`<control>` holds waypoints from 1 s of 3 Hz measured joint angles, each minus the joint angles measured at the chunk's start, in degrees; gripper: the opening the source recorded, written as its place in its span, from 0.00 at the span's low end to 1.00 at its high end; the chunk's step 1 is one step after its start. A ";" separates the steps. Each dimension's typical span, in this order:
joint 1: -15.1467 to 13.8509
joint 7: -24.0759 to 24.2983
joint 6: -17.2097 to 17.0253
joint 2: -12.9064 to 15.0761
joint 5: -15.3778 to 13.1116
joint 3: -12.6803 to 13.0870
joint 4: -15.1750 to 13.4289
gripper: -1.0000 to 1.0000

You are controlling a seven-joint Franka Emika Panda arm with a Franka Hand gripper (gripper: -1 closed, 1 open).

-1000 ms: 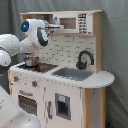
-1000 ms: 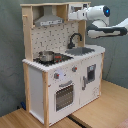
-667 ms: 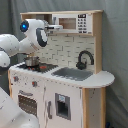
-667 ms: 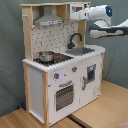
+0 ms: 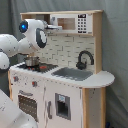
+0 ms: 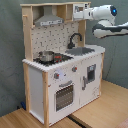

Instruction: Play with the kitchen

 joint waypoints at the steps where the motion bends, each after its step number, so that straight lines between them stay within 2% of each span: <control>1: 4.23 -0.76 0.58 0.00 0.00 -3.34 -1.99 0.00; 2: 4.46 -0.79 0.71 -0.05 0.00 -3.45 -1.86 0.00; 3: 4.66 -0.77 0.71 -0.10 0.00 -3.45 -1.73 1.00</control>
